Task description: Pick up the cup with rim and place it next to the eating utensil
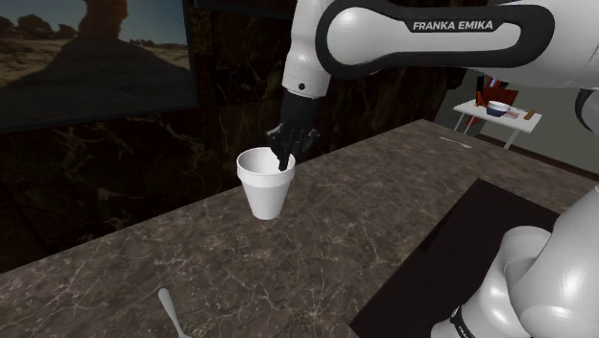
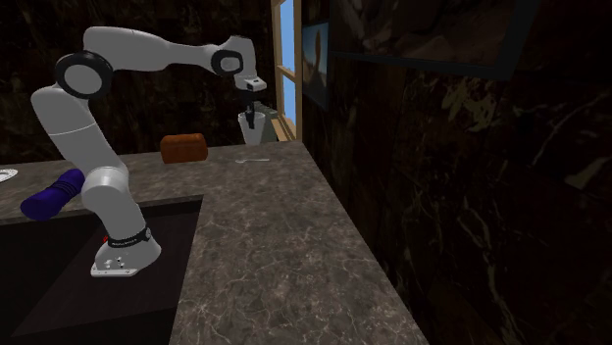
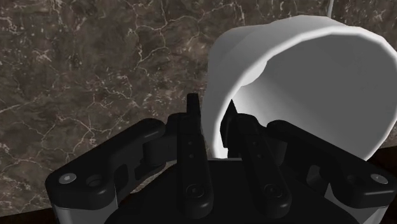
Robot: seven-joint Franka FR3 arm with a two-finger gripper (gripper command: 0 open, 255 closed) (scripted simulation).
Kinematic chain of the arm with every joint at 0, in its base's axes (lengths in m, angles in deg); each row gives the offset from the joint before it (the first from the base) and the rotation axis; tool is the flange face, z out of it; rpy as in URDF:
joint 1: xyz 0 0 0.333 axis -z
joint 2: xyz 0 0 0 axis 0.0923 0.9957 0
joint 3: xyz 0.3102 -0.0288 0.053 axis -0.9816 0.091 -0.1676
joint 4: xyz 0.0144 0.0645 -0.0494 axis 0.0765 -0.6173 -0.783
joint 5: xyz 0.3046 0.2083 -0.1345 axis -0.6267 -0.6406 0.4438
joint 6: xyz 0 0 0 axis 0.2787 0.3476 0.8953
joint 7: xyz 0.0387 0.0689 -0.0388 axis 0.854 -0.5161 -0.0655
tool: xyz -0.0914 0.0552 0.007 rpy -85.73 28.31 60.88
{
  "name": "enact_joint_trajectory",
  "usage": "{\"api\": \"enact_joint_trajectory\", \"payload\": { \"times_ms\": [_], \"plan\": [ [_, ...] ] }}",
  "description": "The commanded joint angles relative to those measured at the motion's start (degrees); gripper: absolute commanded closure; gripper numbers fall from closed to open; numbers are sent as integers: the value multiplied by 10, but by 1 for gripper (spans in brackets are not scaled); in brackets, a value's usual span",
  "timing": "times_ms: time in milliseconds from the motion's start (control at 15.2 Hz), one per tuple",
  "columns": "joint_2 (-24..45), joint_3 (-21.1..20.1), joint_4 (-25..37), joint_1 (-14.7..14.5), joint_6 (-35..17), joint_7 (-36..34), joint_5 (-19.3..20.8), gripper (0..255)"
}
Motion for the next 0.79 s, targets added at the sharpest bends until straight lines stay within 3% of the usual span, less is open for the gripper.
{"api": "enact_joint_trajectory", "payload": {
  "times_ms": [0,396,726],
  "plan": [
    [-2,-14,-4,-12,-5,-27,0,255],
    [8,-60,7,-48,-12,-109,3,255],
    [8,-61,-32,-48,-51,-106,2,255]
  ]
}}
